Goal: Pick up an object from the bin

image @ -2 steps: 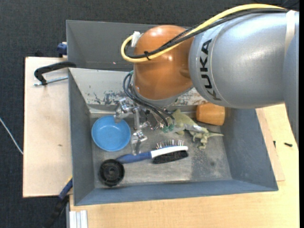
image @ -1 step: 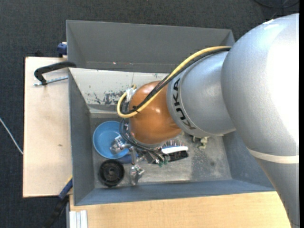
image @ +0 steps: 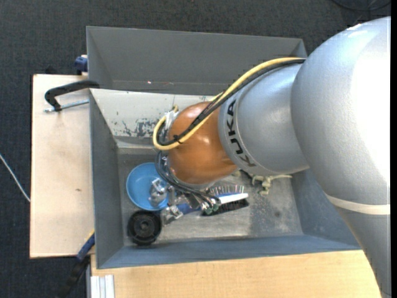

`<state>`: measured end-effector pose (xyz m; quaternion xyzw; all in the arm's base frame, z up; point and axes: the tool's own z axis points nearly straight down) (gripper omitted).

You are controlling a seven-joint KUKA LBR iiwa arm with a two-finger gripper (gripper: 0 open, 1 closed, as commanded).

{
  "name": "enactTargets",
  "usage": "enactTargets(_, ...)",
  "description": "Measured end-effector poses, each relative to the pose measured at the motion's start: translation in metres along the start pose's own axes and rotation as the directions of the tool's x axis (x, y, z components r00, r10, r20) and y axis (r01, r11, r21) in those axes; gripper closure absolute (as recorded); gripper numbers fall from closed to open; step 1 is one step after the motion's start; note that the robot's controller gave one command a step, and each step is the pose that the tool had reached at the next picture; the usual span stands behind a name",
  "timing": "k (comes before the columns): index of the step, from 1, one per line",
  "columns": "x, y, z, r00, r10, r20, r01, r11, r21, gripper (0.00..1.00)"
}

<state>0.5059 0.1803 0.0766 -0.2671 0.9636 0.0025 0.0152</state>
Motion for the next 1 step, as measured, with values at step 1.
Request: enactTargets(1, -0.0154, -0.0461, -0.1886, 0.908, -0.418, -0.016, 0.418, 0.909, -0.008, 1.0)
